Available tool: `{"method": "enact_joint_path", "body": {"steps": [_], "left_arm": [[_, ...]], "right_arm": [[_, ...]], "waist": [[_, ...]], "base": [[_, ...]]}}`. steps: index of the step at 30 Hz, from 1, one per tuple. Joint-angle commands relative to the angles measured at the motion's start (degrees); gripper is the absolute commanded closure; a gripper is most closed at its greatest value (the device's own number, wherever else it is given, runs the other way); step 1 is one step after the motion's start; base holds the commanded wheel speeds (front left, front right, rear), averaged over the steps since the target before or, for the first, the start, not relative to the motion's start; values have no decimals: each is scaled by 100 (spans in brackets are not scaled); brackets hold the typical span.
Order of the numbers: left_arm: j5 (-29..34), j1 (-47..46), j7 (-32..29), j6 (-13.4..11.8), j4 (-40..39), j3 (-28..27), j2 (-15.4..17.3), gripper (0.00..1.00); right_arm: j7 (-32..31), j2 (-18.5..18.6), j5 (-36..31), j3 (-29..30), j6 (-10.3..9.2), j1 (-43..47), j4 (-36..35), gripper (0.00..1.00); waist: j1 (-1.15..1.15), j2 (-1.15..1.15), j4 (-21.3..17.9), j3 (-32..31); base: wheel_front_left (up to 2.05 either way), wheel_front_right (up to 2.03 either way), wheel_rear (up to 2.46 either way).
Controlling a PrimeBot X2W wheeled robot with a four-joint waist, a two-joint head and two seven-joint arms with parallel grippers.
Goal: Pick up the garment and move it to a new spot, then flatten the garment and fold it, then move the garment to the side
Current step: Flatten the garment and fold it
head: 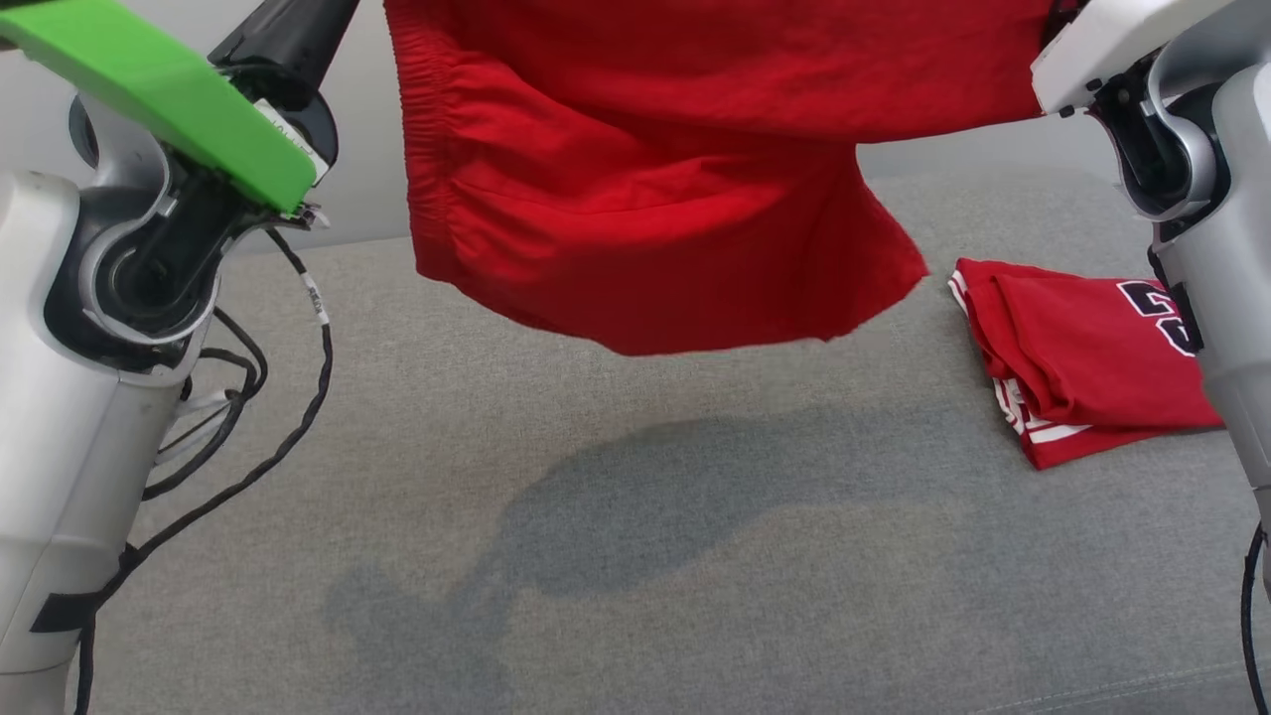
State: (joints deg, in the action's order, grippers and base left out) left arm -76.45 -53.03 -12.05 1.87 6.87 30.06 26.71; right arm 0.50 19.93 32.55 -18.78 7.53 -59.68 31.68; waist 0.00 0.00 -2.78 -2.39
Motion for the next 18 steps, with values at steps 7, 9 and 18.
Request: {"method": "enact_joint_path", "body": {"steps": [7, 9, 18], "left_arm": [[63, -546, -306, 119, 714, 154, -22, 100], [290, -747, -185, 294, 936, 237, -12, 100], [1818, -2126, 1814, 571, 994, 1022, 334, 100]], "right_arm": [[-469, -382, -296, 144, -9, -404, 309, 100], [-379, -540, -508, 212, -8, -596, 531, 100], [1169, -1322, -2398, 1015, -9, -1931, 1283, 100]], "waist": [[0, 0, -21, 631], [0, 0, 5, 930], [0, 0, 158, 2655]], "base": [[0, 0, 0], [0, 0, 0], [0, 0, 0]]}}
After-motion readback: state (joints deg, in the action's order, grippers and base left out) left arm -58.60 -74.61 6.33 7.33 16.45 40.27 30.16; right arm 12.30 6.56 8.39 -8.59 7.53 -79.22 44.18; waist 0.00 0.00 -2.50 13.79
